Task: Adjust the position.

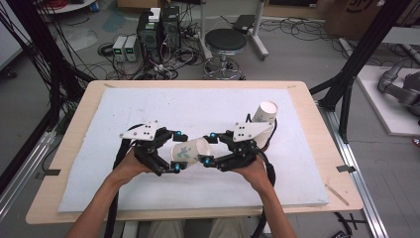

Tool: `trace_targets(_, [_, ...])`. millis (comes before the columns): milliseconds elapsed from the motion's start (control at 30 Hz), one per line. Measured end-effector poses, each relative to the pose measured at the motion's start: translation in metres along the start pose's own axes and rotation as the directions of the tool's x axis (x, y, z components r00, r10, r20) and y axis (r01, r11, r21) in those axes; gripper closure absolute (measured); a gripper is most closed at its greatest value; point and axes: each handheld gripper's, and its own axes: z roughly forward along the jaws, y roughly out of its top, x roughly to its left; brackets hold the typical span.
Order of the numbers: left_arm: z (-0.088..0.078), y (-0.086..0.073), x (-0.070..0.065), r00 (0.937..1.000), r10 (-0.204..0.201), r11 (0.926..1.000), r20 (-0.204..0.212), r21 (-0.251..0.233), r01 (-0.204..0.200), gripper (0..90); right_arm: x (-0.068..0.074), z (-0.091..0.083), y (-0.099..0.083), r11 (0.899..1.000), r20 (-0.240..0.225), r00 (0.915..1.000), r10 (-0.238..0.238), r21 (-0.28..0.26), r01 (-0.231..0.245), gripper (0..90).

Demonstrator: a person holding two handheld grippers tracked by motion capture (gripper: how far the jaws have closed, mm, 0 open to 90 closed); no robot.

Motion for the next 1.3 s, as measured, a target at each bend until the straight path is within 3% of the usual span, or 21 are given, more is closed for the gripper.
trace_targets(833, [0.012,-0.009,0.001,0.9996,-0.002,0.9989,0.029,0.047,0.000,13.8,0.004,0.002,-0.003,1.000,-0.019,0.9998,-0.009,-0.017,0.009,37.7])
trace_targets(1300, [0.011,-0.011,-0.001,0.9981,0.028,0.9980,0.055,0.055,-0.031,26.2,0.004,0.000,-0.007,1.000,-0.034,0.9994,-0.002,-0.017,0.002,37.7])
